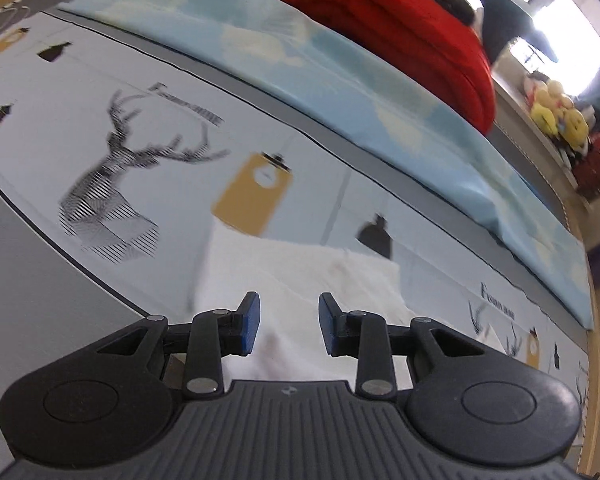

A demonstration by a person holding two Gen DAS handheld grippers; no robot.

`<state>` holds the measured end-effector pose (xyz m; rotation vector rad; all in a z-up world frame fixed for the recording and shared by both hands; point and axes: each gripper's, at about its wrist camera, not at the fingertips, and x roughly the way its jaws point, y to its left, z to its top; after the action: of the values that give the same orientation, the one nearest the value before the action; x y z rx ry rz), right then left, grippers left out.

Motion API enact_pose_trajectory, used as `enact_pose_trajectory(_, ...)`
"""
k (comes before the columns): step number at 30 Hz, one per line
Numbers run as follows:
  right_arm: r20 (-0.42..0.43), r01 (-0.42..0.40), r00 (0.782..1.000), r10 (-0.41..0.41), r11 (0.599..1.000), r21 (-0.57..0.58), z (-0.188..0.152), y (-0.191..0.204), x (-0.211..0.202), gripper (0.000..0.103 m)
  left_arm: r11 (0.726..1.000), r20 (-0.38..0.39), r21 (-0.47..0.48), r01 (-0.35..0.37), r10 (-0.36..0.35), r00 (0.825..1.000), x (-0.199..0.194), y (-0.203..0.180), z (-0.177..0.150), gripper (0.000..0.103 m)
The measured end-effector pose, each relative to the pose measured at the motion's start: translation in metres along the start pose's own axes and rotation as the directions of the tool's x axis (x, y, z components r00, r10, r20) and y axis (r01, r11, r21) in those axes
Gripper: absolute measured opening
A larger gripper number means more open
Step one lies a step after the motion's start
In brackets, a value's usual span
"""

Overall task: Fold small clothes
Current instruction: 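Grasp the shirt's center fold with the right gripper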

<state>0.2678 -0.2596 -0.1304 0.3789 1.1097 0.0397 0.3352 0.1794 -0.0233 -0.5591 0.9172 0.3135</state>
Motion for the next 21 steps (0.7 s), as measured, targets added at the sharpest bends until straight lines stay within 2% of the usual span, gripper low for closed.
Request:
enact_pose_trajectory(4,-0.013,0.028,1.000,-0.029,0.998,-0.064,0.000,0.010,0.011,0.020,1.000,0.026,-0.018,-0.024,0.024,0.999,-0.008,0.012,0.013,0.035)
enact_pose_trajectory(7,0.022,0.041,0.999,-0.038,0.991,-0.125,-0.001,0.017,0.010,0.002,0.999,0.030,-0.026,-0.033,0.034,0.999,-0.008,0.019,0.020,0.035)
enact_pose_trajectory(10,0.109,-0.021,0.993,0.034,0.992,-0.121,0.006,0.013,-0.008,0.000,0.999,0.028,-0.019,-0.032,0.033,0.999,-0.007,0.022,0.023,0.035)
enact_pose_trajectory(11,0.154,-0.050,0.986,0.067,0.993,-0.110,0.010,0.010,-0.018,0.000,1.000,0.024,-0.013,-0.029,0.029,0.999,-0.006,0.022,0.022,0.034)
enact_pose_trajectory(13,0.294,-0.088,0.948,0.121,0.988,-0.124,0.021,0.005,-0.049,0.000,1.000,0.015,0.004,-0.021,0.021,1.000,-0.005,0.021,0.021,0.035)
enact_pose_trajectory(14,0.367,-0.066,0.923,0.114,0.988,-0.142,0.025,0.000,-0.063,0.000,1.000,0.008,0.014,-0.016,0.016,1.000,-0.003,0.021,0.019,0.035)
enact_pose_trajectory(15,0.407,-0.022,0.910,0.080,0.989,-0.144,0.029,-0.005,-0.069,0.000,1.000,-0.003,0.023,-0.013,0.013,1.000,-0.001,0.021,0.017,0.035)
enact_pose_trajectory(16,0.423,0.033,0.906,0.025,0.991,-0.130,0.032,-0.013,-0.070,0.000,0.999,-0.019,0.031,-0.008,0.009,1.000,0.002,0.020,0.015,0.035)
enact_pose_trajectory(17,0.401,0.089,0.915,-0.042,0.991,-0.099,0.037,-0.025,-0.064,0.000,0.999,-0.037,0.038,-0.003,0.005,0.999,0.006,0.020,0.013,0.035)
enact_pose_trajectory(18,0.362,0.108,0.929,-0.078,0.992,-0.063,0.040,-0.038,-0.056,0.000,0.999,-0.055,0.043,0.001,0.002,0.999,0.010,0.019,0.010,0.035)
enact_pose_trajectory(20,0.298,0.097,0.949,-0.100,0.995,0.025,0.044,-0.061,-0.045,0.000,0.998,-0.085,0.057,0.010,-0.005,0.996,0.018,0.016,0.004,0.035)
enact_pose_trajectory(21,0.302,0.085,0.949,-0.094,0.995,0.044,0.043,-0.065,-0.047,0.000,0.998,-0.097,0.068,0.016,-0.010,0.995,0.021,0.013,0.002,0.034)
